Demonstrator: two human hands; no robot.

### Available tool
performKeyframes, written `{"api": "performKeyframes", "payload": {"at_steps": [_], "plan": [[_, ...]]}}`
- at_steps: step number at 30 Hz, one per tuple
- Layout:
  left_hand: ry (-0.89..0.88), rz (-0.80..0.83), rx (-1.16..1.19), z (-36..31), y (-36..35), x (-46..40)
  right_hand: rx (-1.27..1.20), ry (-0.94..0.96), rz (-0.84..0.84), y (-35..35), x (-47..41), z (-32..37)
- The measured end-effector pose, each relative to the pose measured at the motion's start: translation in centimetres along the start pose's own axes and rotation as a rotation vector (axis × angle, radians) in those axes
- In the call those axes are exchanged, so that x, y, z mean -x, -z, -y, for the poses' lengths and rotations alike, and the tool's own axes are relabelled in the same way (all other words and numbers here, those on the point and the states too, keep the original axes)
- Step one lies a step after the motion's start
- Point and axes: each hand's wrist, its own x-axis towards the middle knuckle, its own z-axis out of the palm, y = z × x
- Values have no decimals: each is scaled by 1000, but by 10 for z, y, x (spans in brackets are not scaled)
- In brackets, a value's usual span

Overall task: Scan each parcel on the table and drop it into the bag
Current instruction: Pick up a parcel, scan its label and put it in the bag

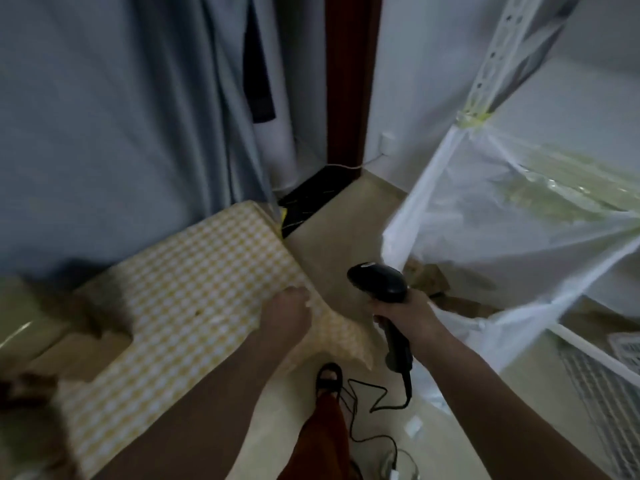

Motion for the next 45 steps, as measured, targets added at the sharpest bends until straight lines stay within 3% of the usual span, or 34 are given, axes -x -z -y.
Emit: {"api": "performKeyframes", "payload": {"at_steps": [7,14,29,38,45], "plan": [[332,-96,50,106,17,131,224,103,368,-107,55,13],[599,-172,123,184,23,237,299,169,602,-196,121,15],[873,-141,320,365,0,386,459,196,750,-403,217,-11],[915,-103,341,507,-8,439,475,165,675,-540,252,-27],[856,-93,314,565,-4,432,515,146,648,-590,258,-30]]}}
